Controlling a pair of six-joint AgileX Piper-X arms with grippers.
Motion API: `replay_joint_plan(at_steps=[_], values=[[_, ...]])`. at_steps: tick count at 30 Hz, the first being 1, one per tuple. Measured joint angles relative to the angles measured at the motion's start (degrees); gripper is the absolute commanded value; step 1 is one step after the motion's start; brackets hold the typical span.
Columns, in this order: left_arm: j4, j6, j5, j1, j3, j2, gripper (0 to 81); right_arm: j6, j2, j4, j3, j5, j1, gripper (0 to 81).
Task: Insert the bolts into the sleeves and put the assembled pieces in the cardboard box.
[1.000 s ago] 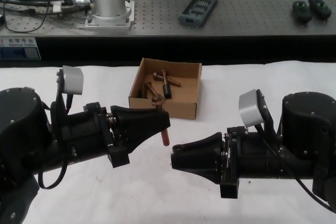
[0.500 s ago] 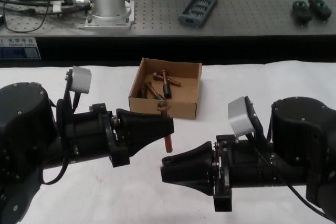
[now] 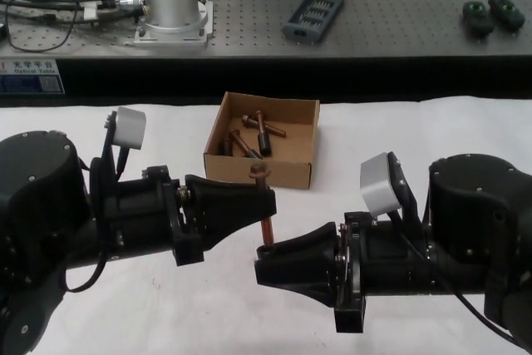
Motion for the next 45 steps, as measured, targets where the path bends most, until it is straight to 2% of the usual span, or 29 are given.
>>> replay_joint_plan(at_steps=[11, 19, 45], values=[[0.0, -2.1, 0.68, 0.0, 0.0, 0.0, 0.6, -0.15, 0.0, 0.14, 0.0, 1.64, 0.0, 4.9], [-1.57, -2.32, -0.37, 0.0, 1.23, 0.0, 0.6, 3.74, 0.58, -2.64, 0.16, 1.28, 0.0, 4.9], [-1.8, -1.94, -1.84, -0.26, 2.57, 0.0, 0.6, 7.18, 0.58, -8.6, -0.05, 0.41, 0.15, 4.9]])
